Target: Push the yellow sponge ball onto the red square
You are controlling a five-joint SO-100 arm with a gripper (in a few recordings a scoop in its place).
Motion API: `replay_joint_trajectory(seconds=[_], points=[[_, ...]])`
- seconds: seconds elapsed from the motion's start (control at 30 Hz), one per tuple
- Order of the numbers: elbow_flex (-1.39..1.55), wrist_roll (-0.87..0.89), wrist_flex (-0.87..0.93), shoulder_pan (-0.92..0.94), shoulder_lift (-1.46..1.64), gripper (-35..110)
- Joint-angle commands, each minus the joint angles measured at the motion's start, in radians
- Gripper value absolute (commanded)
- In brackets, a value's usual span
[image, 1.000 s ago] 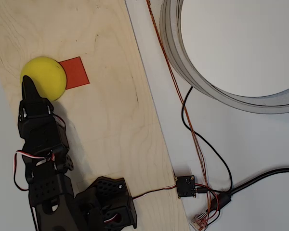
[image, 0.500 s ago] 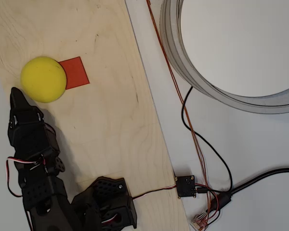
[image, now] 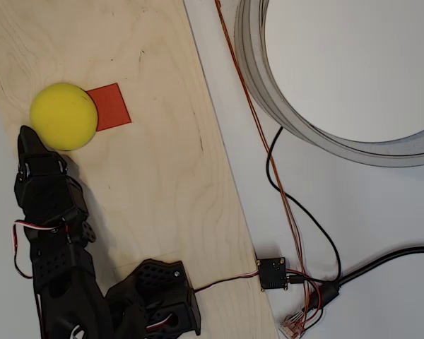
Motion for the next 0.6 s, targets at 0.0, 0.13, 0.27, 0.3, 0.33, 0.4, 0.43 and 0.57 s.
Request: replay_joint_trajectory(seconds=[0.0,0.13,0.27,0.3,0.33,0.4,0.43,0.57], points=[[-0.017,0.014,-0.023,0.021,-0.002,4],[-0.031,0.015,-0.023,0.037,-0.02,4],[-0.041,0.018,-0.021,0.052,-0.037,4],[-0.043,0.018,-0.021,0.058,-0.038,4],[-0.044,0.017,-0.021,0.063,-0.038,4],[-0.044,0.014,-0.021,0.072,-0.04,4],[-0.044,0.012,-0.023,0.078,-0.041,4],[-0.044,-0.005,-0.023,0.101,-0.041,4]])
